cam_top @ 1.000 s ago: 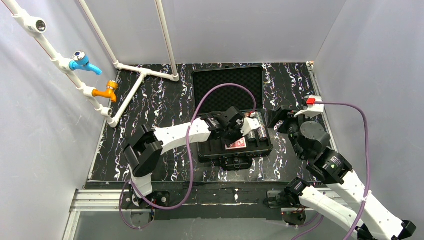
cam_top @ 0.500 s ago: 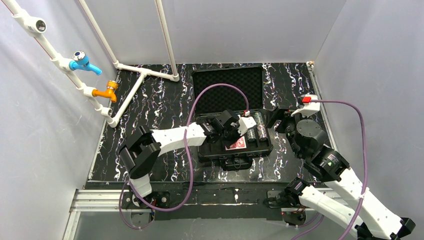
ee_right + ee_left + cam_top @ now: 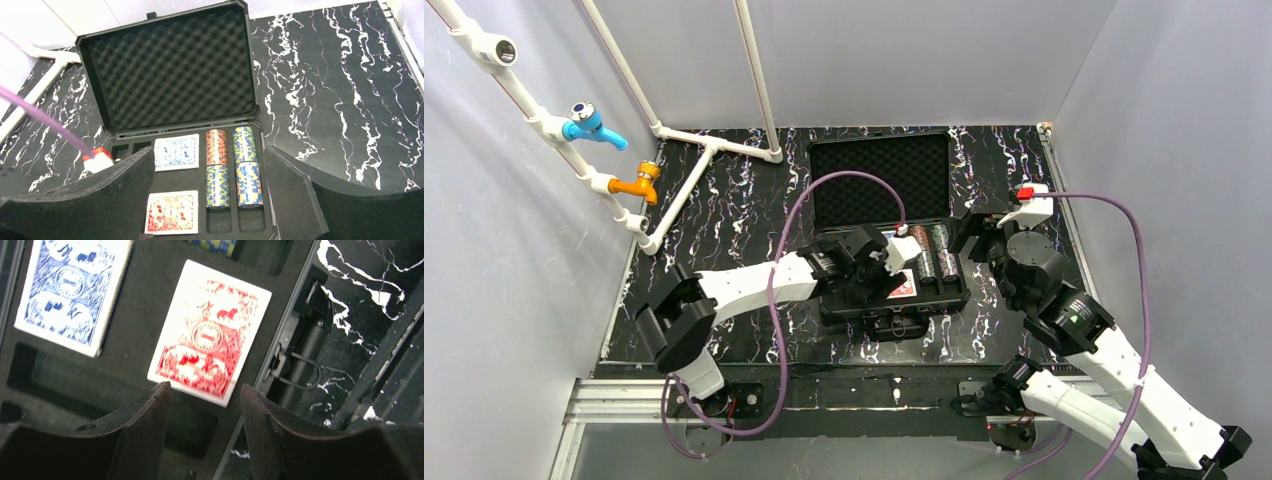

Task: Pack up texas hold em set

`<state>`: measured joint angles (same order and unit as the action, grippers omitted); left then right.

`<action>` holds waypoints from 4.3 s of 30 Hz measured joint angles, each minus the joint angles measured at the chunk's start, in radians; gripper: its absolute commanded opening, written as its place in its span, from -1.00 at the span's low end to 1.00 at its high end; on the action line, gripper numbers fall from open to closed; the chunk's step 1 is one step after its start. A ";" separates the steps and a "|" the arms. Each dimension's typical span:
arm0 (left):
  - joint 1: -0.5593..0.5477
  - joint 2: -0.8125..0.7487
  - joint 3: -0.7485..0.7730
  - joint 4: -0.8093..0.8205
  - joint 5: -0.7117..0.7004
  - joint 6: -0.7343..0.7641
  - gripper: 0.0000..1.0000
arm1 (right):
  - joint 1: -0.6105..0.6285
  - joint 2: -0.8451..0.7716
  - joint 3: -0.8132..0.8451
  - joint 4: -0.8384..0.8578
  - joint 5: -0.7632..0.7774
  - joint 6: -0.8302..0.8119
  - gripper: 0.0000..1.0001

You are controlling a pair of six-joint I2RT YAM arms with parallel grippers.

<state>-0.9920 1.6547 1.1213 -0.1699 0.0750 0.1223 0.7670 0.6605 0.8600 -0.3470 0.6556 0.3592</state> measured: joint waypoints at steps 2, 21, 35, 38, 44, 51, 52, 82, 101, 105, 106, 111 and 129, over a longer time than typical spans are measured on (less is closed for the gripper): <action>0.000 -0.053 -0.032 -0.003 -0.016 -0.008 0.63 | 0.000 0.013 0.010 0.010 0.000 -0.006 0.75; 0.000 -0.420 -0.431 0.111 -0.359 -0.301 0.97 | 0.000 0.270 0.160 0.096 -0.057 -0.103 0.80; 0.000 -0.517 -0.378 -0.069 -0.475 -0.370 0.97 | 0.000 0.536 0.375 0.119 -0.090 -0.256 0.89; 0.000 -0.555 -0.308 -0.168 -0.480 -0.352 0.97 | 0.000 0.578 0.394 0.119 -0.091 -0.289 0.90; 0.000 -0.603 -0.192 -0.322 -0.503 -0.316 0.97 | 0.000 0.624 0.409 0.129 -0.088 -0.367 0.93; 0.000 -0.640 -0.182 -0.357 -0.483 -0.198 0.97 | 0.000 0.679 0.432 0.206 -0.035 -0.484 0.96; 0.000 -0.650 -0.193 -0.356 -0.484 -0.185 0.97 | 0.000 0.692 0.438 0.216 -0.024 -0.502 0.96; 0.000 -0.777 -0.277 -0.386 -0.512 -0.103 0.97 | -0.230 1.352 1.147 -0.166 -0.454 -0.633 0.85; 0.000 -0.777 -0.280 -0.388 -0.510 -0.096 0.99 | -0.230 1.426 1.233 -0.159 -0.422 -0.667 0.72; 0.000 -0.777 -0.280 -0.388 -0.510 -0.096 0.99 | -0.230 1.448 1.252 -0.155 -0.416 -0.678 0.65; 0.000 -0.777 -0.280 -0.388 -0.510 -0.096 0.99 | -0.230 1.455 1.261 -0.154 -0.415 -0.679 0.64; 0.000 -0.777 -0.281 -0.388 -0.510 -0.096 0.99 | -0.230 1.490 1.286 -0.148 -0.412 -0.682 0.61; 0.000 -0.779 -0.281 -0.388 -0.510 -0.096 0.99 | -0.197 1.505 1.287 -0.153 -0.389 -0.717 -0.05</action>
<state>-0.9920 0.8761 0.8402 -0.5583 -0.4355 0.0261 0.5697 2.1654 2.1471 -0.4995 0.2665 -0.3576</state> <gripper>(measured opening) 0.993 0.513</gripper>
